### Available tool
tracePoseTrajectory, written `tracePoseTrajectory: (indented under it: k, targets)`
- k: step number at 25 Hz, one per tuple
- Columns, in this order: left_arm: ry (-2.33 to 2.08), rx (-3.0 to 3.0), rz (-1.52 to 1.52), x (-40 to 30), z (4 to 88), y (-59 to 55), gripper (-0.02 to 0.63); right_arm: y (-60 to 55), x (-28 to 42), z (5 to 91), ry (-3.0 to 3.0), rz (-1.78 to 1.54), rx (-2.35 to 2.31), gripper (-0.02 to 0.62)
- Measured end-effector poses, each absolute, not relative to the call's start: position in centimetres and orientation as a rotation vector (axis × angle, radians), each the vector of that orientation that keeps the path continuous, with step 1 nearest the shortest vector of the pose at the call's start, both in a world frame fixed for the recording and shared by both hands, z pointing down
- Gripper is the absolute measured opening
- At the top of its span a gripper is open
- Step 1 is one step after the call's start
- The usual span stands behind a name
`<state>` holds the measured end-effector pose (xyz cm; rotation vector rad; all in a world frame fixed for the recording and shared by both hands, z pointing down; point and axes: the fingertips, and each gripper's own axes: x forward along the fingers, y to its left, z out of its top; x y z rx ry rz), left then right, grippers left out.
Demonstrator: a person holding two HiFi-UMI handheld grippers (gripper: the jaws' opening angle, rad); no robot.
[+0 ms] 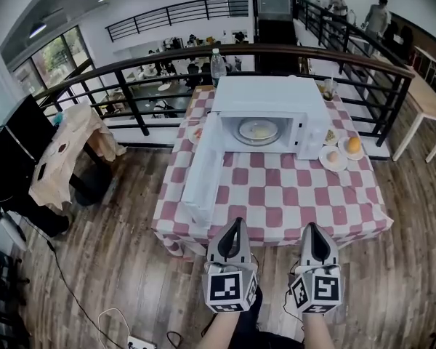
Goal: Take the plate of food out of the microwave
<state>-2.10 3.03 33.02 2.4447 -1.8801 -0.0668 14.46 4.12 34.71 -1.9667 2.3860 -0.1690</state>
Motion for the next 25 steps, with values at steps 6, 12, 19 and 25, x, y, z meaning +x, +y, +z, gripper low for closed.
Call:
tracePoseTrajectory:
  k: [6,12,19,25]
  targets:
    - [-1.855,2.456,-0.083,-2.4,32.9,-0.9,0.011,0.5,13.7,34.3,2.383,-0.148,-1.969,-0.009]
    - [-1.829,2.482,-0.083,-2.5,32.4,-5.3,0.011,-3.8,12.8,34.2,2.378,-0.156,-1.979,-0.009]
    - [-1.781,2.502,-0.067,-2.8,32.7,-10.3,0.011,-9.1,11.6,34.6,2.375,-0.180,-1.989,-0.009]
    - [-1.760,2.512,-0.052,-2.8,33.3,-14.2,0.011,-12.9,10.9,35.2,2.376,-0.195,-1.998,-0.009]
